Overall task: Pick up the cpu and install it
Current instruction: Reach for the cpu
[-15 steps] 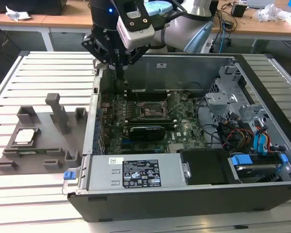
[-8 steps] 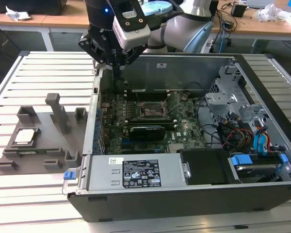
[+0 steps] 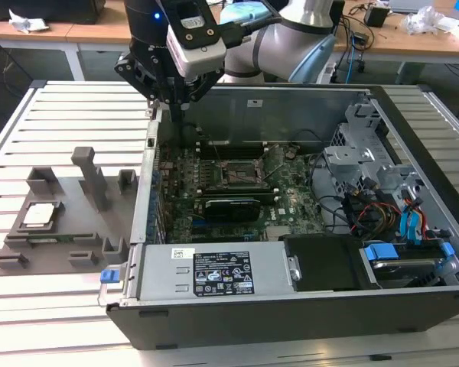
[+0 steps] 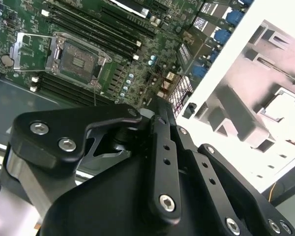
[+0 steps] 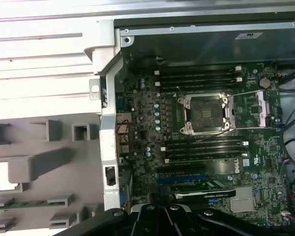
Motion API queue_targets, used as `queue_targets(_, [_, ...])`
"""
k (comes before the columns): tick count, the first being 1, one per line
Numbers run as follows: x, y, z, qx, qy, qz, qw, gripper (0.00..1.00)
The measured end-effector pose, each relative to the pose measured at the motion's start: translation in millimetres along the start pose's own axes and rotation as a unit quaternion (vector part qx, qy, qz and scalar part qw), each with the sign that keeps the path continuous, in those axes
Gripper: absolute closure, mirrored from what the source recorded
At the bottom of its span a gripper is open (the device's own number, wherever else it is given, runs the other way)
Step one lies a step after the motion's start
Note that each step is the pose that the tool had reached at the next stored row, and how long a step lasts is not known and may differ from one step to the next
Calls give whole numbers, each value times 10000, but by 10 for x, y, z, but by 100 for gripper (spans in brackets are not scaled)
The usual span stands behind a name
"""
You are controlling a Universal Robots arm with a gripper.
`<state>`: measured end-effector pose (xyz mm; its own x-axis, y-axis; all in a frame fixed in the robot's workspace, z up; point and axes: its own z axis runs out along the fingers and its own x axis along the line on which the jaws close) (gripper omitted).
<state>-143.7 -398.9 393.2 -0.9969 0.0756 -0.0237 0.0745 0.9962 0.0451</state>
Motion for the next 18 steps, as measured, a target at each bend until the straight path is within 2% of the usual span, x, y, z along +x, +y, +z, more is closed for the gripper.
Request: queue_targets(18, [284,-21,-4,0,0,0,10000,89])
